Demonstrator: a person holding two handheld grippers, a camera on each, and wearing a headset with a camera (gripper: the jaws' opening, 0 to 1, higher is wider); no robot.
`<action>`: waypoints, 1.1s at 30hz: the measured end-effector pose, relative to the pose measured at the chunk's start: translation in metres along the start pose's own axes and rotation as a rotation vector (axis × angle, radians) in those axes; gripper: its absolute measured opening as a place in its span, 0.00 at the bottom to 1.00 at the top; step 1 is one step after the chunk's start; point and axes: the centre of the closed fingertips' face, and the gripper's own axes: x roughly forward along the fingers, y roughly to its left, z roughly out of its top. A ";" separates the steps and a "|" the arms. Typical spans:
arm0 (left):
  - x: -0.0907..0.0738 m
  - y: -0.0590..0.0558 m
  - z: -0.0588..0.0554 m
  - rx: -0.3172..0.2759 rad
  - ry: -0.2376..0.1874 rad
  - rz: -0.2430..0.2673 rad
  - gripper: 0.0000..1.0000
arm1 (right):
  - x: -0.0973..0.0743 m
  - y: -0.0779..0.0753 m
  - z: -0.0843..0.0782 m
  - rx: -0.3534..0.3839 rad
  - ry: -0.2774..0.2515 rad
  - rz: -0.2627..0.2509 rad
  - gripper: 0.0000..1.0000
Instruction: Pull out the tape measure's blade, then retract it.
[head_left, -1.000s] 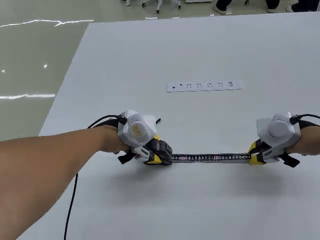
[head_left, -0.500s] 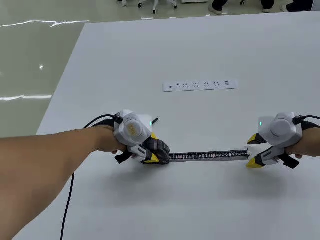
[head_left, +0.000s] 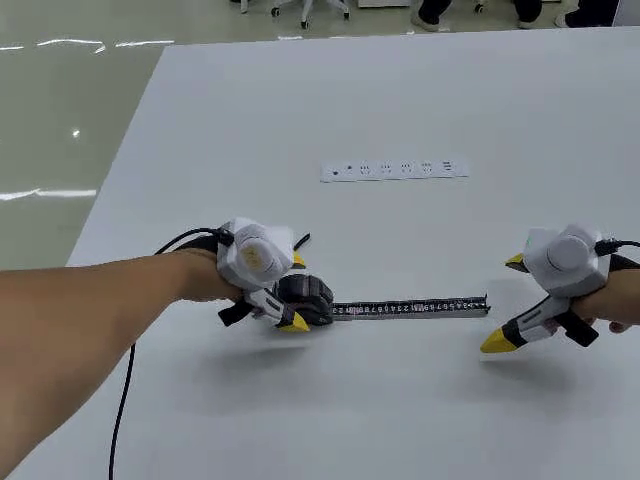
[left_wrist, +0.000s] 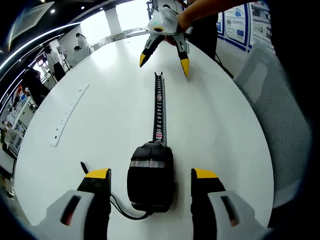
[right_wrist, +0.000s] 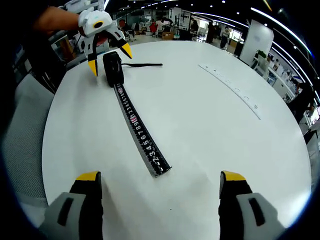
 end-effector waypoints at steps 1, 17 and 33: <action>-0.002 0.001 -0.001 -0.062 -0.013 0.018 0.70 | -0.002 0.001 0.000 -0.002 -0.004 -0.009 1.00; -0.068 0.004 -0.037 -0.470 -0.214 0.282 0.99 | -0.032 0.008 -0.005 0.147 -0.129 -0.111 1.00; -0.115 -0.047 -0.079 -0.669 -0.301 0.428 0.99 | -0.075 0.040 -0.019 0.272 -0.263 -0.194 1.00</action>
